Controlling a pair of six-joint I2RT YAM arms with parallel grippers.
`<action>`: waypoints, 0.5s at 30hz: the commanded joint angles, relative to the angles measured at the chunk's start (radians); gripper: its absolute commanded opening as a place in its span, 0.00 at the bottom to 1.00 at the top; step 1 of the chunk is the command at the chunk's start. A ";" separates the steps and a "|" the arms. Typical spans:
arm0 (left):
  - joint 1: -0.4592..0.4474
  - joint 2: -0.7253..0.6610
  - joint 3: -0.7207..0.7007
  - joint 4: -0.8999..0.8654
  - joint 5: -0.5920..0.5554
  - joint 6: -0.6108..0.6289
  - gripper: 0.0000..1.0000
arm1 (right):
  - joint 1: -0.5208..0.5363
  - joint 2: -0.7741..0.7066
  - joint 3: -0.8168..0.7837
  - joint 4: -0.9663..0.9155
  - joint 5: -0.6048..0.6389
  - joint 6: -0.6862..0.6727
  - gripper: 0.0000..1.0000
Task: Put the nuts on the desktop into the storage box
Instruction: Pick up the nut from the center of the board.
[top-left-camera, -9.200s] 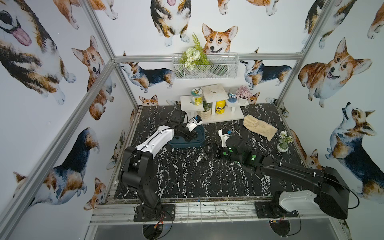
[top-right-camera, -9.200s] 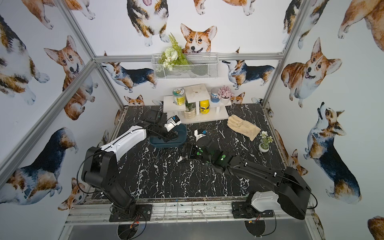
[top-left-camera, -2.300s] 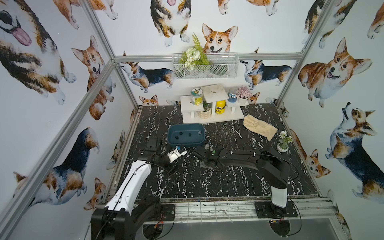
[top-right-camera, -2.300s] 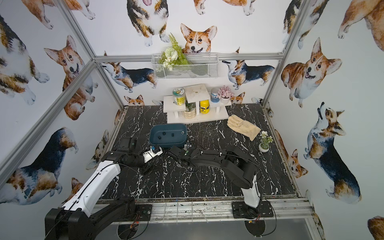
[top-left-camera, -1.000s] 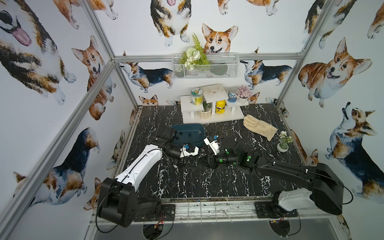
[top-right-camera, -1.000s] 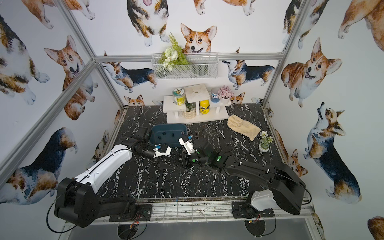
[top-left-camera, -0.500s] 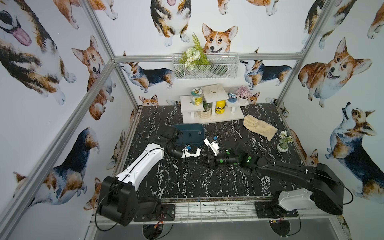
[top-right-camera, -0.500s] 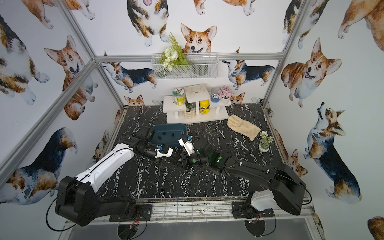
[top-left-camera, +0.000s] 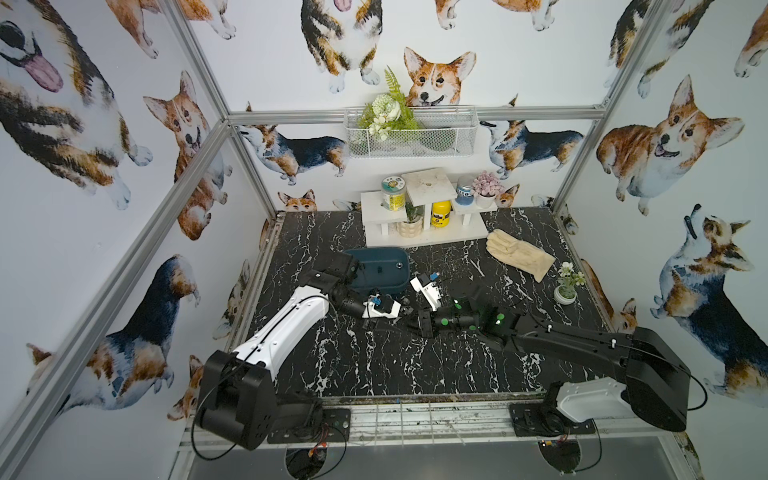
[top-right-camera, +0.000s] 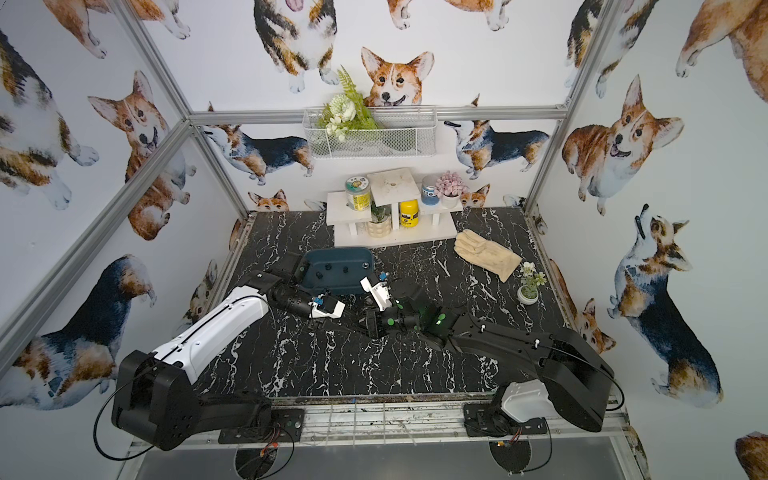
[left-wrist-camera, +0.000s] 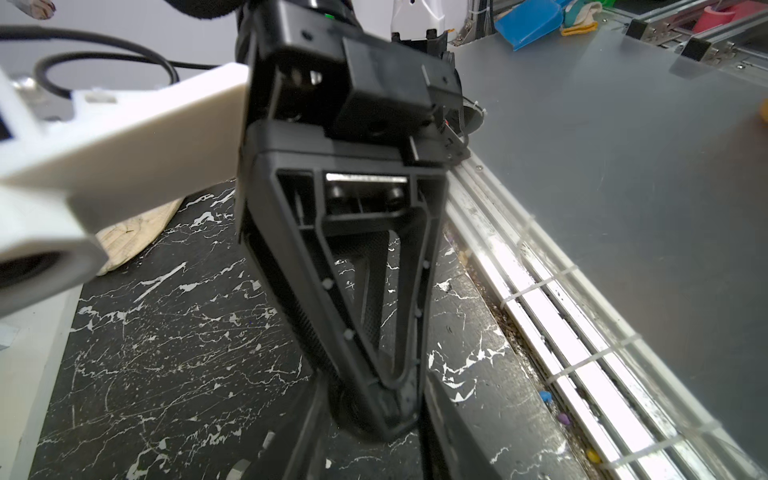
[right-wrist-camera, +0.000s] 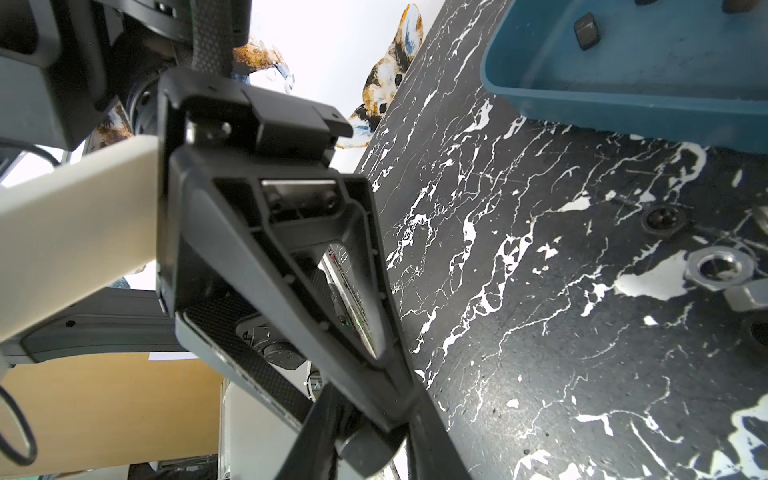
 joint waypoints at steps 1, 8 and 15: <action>-0.003 0.008 -0.006 -0.049 0.015 0.015 0.33 | 0.001 -0.007 -0.001 0.108 -0.029 -0.022 0.08; -0.005 0.014 -0.018 -0.031 0.016 0.018 0.29 | 0.000 0.000 -0.008 0.145 -0.061 -0.009 0.08; -0.006 0.016 -0.029 -0.003 0.020 0.020 0.37 | -0.002 0.013 -0.002 0.187 -0.082 0.027 0.08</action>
